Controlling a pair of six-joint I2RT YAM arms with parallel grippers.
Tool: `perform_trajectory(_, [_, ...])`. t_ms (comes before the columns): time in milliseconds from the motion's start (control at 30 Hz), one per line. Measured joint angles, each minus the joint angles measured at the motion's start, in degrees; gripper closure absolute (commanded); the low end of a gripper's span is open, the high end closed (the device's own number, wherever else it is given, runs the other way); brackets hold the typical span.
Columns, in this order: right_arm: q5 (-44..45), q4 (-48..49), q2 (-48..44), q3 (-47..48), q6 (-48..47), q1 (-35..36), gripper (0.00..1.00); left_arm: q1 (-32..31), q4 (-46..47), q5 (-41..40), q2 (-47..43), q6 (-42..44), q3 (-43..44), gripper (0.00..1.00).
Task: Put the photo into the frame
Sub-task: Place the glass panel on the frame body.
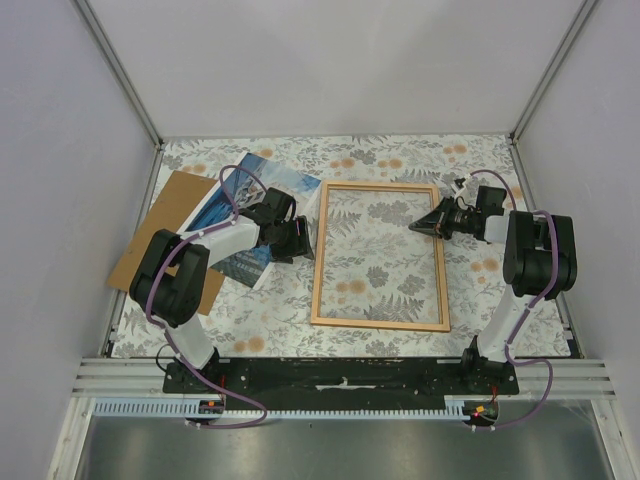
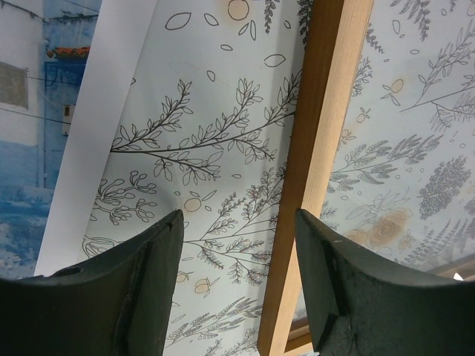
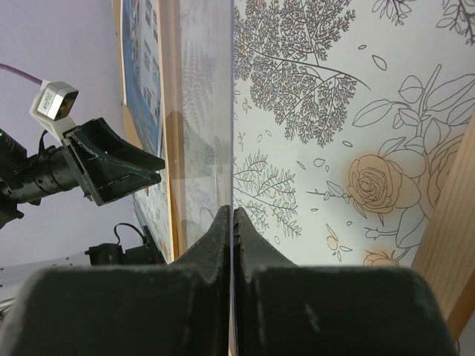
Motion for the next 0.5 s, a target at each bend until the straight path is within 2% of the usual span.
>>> perform_trajectory(500, [0.0,0.0,0.0,0.0,0.2,0.0,1.0,-0.1,0.0,0.0,0.0,0.0,0.0,0.34])
